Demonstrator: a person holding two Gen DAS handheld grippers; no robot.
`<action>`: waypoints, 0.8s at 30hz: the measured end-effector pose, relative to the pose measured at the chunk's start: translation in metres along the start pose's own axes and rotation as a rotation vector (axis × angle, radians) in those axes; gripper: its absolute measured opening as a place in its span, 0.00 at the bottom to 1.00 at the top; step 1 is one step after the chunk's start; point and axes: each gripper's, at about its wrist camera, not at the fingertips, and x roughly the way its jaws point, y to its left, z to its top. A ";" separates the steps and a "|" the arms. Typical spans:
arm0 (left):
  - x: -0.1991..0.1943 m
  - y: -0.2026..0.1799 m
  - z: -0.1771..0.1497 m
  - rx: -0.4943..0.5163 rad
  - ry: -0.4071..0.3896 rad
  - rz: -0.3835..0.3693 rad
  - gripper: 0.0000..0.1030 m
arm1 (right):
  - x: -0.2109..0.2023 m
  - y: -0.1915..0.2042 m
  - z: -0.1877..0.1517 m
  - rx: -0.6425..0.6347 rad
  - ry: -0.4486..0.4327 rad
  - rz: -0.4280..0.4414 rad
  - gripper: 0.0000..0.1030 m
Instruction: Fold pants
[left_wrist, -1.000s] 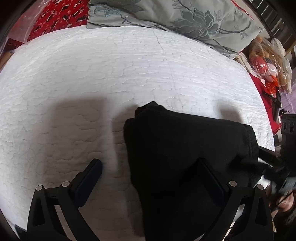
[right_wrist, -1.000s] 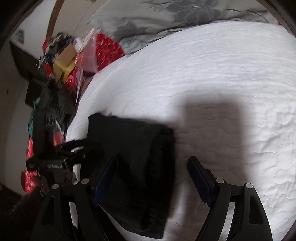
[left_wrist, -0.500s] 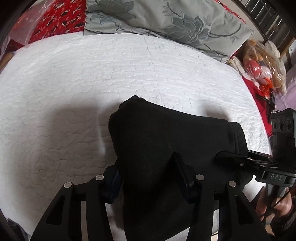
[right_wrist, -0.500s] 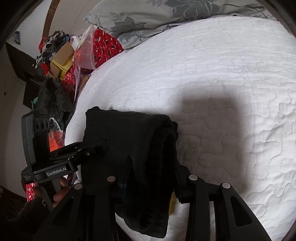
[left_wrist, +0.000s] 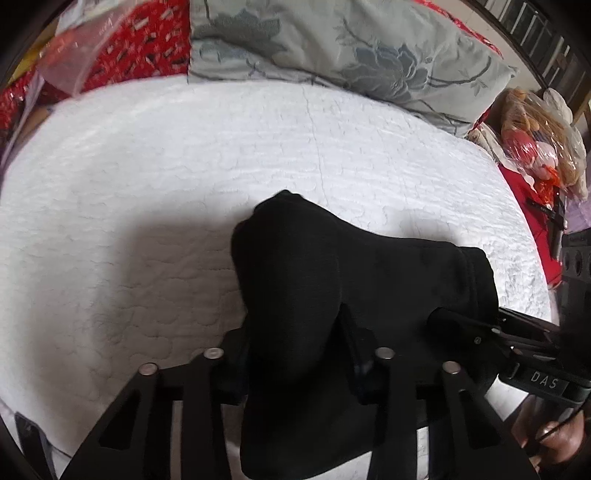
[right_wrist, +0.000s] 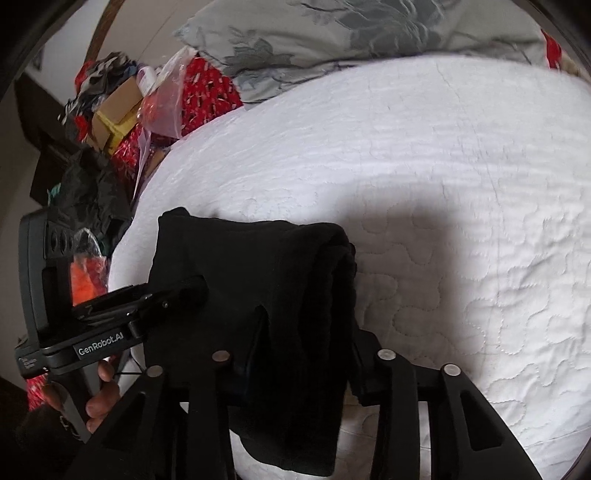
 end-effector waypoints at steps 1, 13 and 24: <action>-0.004 -0.003 -0.001 0.006 -0.011 0.006 0.31 | -0.003 0.001 0.000 0.003 -0.008 0.006 0.33; -0.053 0.037 0.037 -0.097 -0.076 -0.021 0.28 | -0.009 0.039 0.038 -0.042 -0.029 0.084 0.31; -0.002 0.076 0.093 -0.095 -0.004 0.138 0.30 | 0.063 0.057 0.108 -0.013 -0.022 0.068 0.31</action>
